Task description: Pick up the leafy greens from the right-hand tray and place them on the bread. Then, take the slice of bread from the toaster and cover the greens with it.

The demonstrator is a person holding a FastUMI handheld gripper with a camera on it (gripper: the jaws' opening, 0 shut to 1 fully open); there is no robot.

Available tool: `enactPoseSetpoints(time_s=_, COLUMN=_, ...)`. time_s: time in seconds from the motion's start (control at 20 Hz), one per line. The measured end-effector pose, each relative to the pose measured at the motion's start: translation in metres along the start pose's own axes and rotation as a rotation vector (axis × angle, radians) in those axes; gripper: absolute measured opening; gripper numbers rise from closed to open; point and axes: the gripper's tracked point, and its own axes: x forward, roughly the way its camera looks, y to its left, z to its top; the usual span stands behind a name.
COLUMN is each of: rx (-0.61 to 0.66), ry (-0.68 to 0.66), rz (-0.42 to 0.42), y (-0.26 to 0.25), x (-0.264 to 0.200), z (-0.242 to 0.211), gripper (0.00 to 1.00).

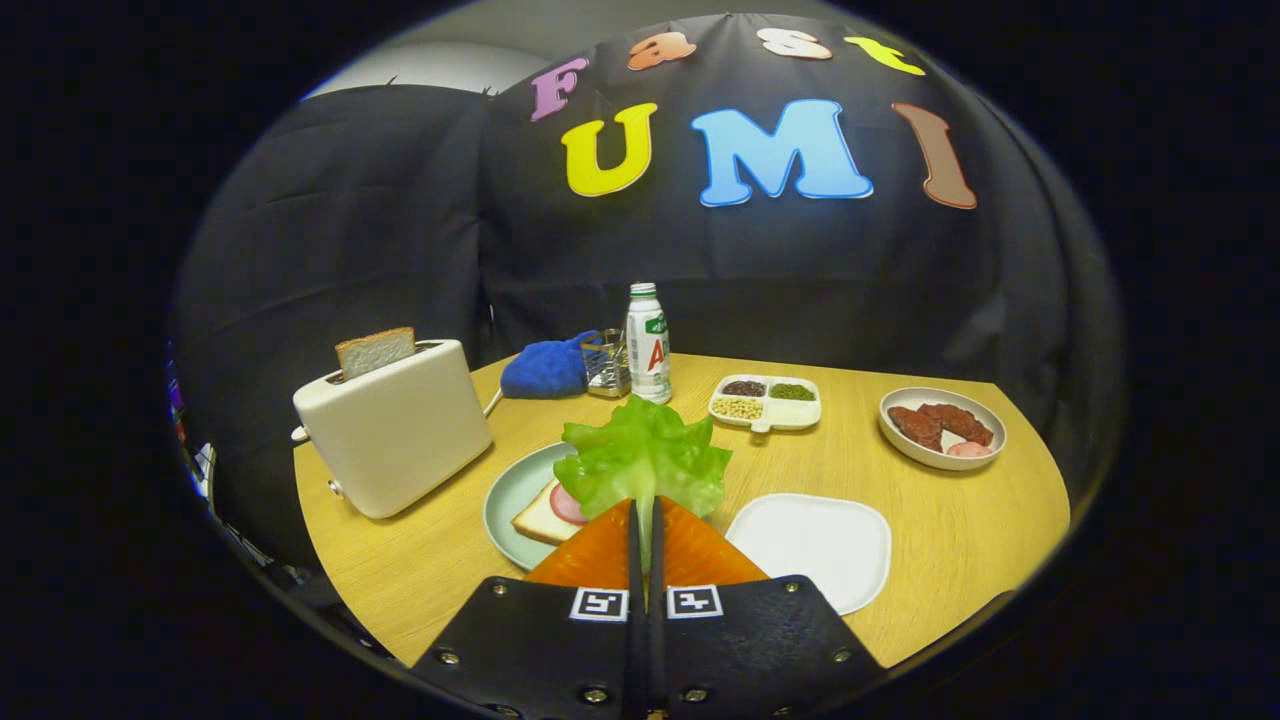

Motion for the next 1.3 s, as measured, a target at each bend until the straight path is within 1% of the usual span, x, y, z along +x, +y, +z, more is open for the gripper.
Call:
enactPoseSetpoints(time_s=0.15, rx=-0.032, ry=0.038, rz=0.018, y=0.017, x=0.020, z=-0.012, gripper=0.00)
enactPoseSetpoints(time_s=0.35, rx=-0.034, ry=0.081, rz=0.040, y=0.032, x=0.040, z=-0.026, gripper=0.00)
enactPoseSetpoints(time_s=0.45, rx=-0.052, ry=0.100, rz=0.033, y=0.033, x=0.044, z=-0.032, gripper=0.00)
enactPoseSetpoints(time_s=0.55, rx=-0.071, ry=0.105, rz=0.004, y=0.027, x=0.042, z=-0.033, gripper=0.10)
enactPoseSetpoints(time_s=0.6, rx=-0.078, ry=0.098, rz=0.006, y=0.029, x=0.044, z=-0.033, gripper=0.18)
enactPoseSetpoints(time_s=0.65, rx=-0.081, ry=0.086, rz=0.008, y=0.029, x=0.042, z=-0.031, gripper=0.24)
enactPoseSetpoints(time_s=0.7, rx=-0.085, ry=0.079, rz=0.001, y=0.027, x=0.038, z=-0.030, gripper=0.33)
enactPoseSetpoints(time_s=0.8, rx=-0.093, ry=0.045, rz=-0.024, y=0.024, x=0.031, z=-0.022, gripper=0.33)
enactPoseSetpoints(time_s=0.9, rx=-0.088, ry=-0.010, rz=-0.031, y=0.033, x=0.021, z=-0.008, gripper=0.33)
enactPoseSetpoints(time_s=1.05, rx=-0.099, ry=-0.114, rz=-0.064, y=0.052, x=0.005, z=0.021, gripper=0.33)
enactPoseSetpoints(time_s=1.15, rx=-0.107, ry=-0.165, rz=-0.059, y=0.072, x=0.002, z=0.036, gripper=0.33)
enactPoseSetpoints(time_s=1.3, rx=-0.075, ry=-0.189, rz=-0.063, y=0.101, x=0.001, z=0.049, gripper=0.33)
